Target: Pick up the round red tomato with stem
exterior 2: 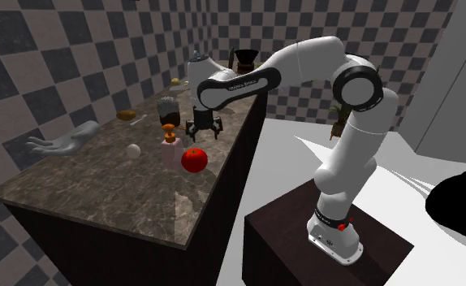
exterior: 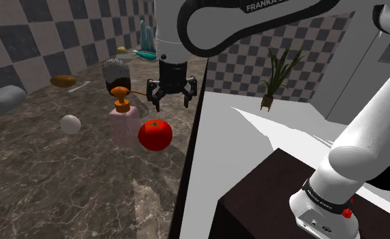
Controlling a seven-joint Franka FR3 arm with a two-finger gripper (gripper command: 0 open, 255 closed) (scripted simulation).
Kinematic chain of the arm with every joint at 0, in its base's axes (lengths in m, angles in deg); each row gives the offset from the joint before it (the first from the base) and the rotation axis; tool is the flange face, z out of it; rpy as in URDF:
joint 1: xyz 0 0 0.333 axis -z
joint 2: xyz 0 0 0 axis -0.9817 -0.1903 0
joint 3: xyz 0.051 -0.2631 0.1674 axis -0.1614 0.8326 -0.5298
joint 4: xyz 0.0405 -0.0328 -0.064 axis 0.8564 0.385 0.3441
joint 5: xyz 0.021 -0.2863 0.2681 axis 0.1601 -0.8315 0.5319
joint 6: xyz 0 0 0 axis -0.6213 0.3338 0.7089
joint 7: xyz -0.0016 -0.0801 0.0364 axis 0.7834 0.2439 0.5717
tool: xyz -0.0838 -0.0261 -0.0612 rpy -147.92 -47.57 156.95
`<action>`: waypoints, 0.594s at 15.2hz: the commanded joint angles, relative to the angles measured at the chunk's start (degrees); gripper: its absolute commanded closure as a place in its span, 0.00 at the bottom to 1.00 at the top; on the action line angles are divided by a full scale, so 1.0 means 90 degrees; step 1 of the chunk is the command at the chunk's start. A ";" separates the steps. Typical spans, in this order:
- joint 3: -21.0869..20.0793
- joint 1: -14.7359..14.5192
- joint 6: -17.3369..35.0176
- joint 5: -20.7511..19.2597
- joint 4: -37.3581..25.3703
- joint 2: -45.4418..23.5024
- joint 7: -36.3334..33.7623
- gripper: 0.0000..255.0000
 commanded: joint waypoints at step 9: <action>-0.0191 -0.0458 0.0110 -0.1595 -0.1050 -0.1756 -0.1718 0.00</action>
